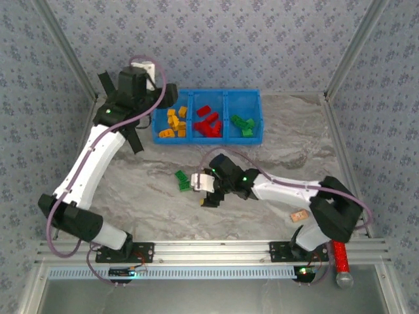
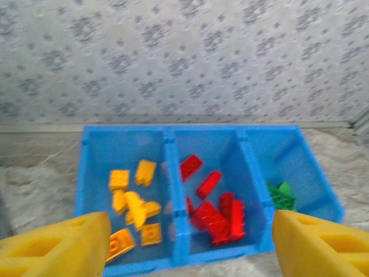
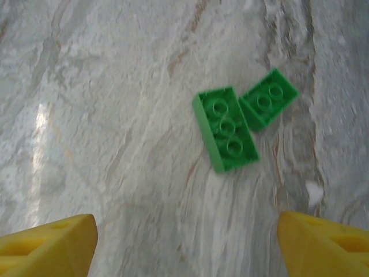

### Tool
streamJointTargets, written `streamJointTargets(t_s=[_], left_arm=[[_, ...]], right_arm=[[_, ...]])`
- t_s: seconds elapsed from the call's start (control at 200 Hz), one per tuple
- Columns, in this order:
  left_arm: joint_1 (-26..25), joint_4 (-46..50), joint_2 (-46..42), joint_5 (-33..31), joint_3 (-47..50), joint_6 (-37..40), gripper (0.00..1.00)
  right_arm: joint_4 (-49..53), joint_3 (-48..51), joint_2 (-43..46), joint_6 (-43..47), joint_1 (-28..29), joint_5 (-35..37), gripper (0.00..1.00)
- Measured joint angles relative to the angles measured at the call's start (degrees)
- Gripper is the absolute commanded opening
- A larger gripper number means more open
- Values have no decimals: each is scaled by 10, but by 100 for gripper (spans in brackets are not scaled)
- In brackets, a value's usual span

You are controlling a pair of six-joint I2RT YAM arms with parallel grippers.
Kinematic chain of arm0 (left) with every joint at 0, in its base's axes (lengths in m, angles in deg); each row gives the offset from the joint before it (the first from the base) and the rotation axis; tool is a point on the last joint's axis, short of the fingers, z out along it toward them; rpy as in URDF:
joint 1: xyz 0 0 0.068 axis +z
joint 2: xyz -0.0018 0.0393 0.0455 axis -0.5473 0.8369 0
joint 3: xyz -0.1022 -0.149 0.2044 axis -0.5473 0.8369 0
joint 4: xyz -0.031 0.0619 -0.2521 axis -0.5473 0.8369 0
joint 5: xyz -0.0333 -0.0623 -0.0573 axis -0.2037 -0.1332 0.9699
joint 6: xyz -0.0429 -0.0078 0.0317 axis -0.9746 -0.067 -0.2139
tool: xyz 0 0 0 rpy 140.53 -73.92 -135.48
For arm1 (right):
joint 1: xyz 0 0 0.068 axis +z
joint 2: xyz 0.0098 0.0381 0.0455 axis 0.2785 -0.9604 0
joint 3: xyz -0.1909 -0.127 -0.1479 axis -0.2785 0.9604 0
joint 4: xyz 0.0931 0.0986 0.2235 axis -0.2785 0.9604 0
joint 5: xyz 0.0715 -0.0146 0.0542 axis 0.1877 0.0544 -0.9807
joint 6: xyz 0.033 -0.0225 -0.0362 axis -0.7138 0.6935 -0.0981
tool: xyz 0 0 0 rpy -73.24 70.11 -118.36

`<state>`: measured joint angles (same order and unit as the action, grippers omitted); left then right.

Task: Sort the legos into containers by color
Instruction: Place the lego in the container, then pick up the lego from the center of the table.

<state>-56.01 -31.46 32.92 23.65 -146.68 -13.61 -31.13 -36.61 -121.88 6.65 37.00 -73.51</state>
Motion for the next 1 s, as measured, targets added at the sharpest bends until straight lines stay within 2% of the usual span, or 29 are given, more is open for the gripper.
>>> streamJointTargets(t_s=[0.12, 0.255, 0.45, 0.74, 0.885, 1.0], left_arm=[[26, 14, -39, 9, 52, 22, 81], [30, 36, -94, 11, 88, 42, 83], [30, 43, -156, 12, 85, 64, 84], [34, 82, -175, 8, 75, 91, 86], [41, 91, -182, 3, 75, 97, 87], [45, 96, -186, 1, 75, 102, 88]], right_arm=[[-1, -51, -68, 31, -6, -28, 86], [14, -97, -129, 56, -6, -35, 85], [47, -157, -193, 76, -6, -37, 80], [64, -198, -247, 81, -10, -35, 69], [80, -208, -259, 84, -12, -28, 59], [90, -212, -262, 85, -11, -26, 36]])
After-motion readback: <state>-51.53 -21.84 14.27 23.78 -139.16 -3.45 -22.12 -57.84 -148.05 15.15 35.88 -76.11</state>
